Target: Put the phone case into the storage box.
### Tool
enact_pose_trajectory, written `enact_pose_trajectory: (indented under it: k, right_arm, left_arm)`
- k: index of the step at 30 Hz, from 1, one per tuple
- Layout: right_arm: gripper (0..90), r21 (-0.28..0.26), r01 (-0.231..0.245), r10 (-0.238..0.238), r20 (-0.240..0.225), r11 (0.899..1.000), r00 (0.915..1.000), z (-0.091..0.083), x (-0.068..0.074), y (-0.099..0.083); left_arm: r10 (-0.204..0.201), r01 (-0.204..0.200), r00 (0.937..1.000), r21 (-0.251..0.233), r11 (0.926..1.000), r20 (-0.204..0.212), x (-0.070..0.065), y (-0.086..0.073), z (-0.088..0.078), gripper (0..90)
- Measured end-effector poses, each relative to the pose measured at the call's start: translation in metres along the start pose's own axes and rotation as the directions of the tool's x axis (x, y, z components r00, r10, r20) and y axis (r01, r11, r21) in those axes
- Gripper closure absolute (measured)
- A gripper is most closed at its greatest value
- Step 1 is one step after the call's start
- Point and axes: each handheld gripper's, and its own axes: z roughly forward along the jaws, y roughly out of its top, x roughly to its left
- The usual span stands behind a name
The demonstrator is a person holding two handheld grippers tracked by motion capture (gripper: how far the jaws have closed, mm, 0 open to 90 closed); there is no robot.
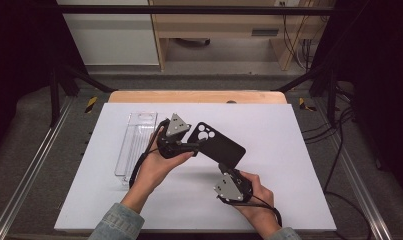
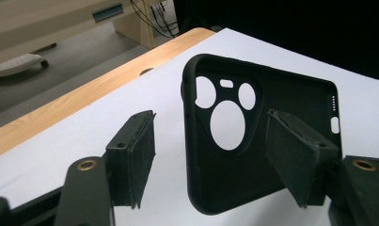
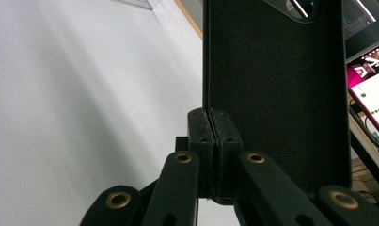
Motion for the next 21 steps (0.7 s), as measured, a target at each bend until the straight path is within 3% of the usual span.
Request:
enact_pose_trajectory:
  k: [21]
  right_arm:
    - [88.9,0.008,0.024,-0.024,-0.003,1.0,0.9997,0.0011,0.0025,0.0]
  left_arm:
    - [-0.042,0.041,0.9976,0.016,0.999,0.055,0.008,-0.0012,0.0057,57.6]
